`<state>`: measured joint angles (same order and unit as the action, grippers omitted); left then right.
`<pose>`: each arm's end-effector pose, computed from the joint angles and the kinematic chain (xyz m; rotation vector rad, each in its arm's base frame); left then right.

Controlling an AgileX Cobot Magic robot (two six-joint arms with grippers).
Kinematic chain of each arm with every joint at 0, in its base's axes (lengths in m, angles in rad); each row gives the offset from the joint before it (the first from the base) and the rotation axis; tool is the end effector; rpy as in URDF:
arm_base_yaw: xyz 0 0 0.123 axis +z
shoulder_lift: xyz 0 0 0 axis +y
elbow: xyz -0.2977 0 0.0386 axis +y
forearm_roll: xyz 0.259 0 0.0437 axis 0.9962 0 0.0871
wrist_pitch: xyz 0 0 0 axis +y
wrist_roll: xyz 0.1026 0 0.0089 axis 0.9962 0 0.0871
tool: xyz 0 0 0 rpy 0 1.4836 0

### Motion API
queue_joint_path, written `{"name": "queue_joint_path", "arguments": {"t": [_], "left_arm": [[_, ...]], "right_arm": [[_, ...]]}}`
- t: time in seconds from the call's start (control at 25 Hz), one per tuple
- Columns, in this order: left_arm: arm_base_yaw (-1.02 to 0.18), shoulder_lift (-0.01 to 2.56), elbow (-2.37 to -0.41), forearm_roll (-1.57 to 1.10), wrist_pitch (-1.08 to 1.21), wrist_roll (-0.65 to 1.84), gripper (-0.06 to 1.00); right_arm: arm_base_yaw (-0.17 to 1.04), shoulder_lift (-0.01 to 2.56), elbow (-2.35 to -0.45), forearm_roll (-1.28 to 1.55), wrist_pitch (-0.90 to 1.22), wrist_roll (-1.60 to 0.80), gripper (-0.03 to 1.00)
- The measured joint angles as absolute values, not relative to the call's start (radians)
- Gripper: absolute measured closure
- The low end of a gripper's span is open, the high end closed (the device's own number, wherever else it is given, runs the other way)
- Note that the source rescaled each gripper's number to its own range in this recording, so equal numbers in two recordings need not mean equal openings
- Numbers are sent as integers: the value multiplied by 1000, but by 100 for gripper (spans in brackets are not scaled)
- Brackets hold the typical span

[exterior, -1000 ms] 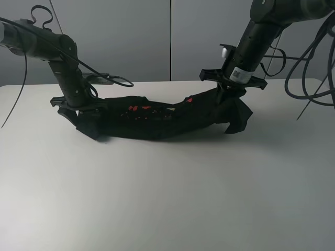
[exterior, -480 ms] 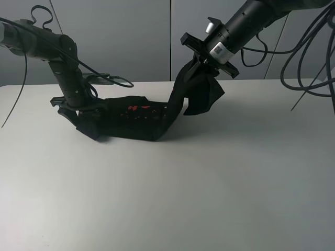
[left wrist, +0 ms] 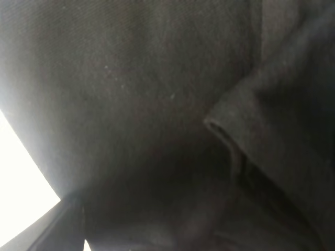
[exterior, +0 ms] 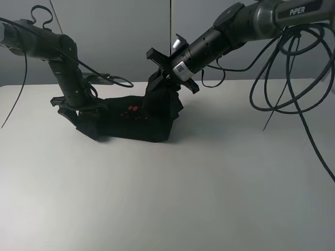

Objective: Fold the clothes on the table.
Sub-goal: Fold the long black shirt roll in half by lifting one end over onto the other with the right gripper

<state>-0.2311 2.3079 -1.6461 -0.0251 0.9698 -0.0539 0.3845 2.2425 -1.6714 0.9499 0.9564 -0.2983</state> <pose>0.4497 -0.1080 0.0899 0.2543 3.1078 -0.0381 0.4255 0.2460 0.1578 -0.2211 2.8051 1.2009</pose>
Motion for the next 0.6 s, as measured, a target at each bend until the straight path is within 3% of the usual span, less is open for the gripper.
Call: {"name": "queue_joint_path", "arguments": {"t": [0.36,0.6], "left_arm": [[-231,2308,-1646,-25,970,-49,-2],[-231,2308,-1646,-32,968,-27,-2]], "right_arm": [[396,2412,-1673,1398,947,-550,87],[415,2469,-1679,1506,924,-625,87]]}}
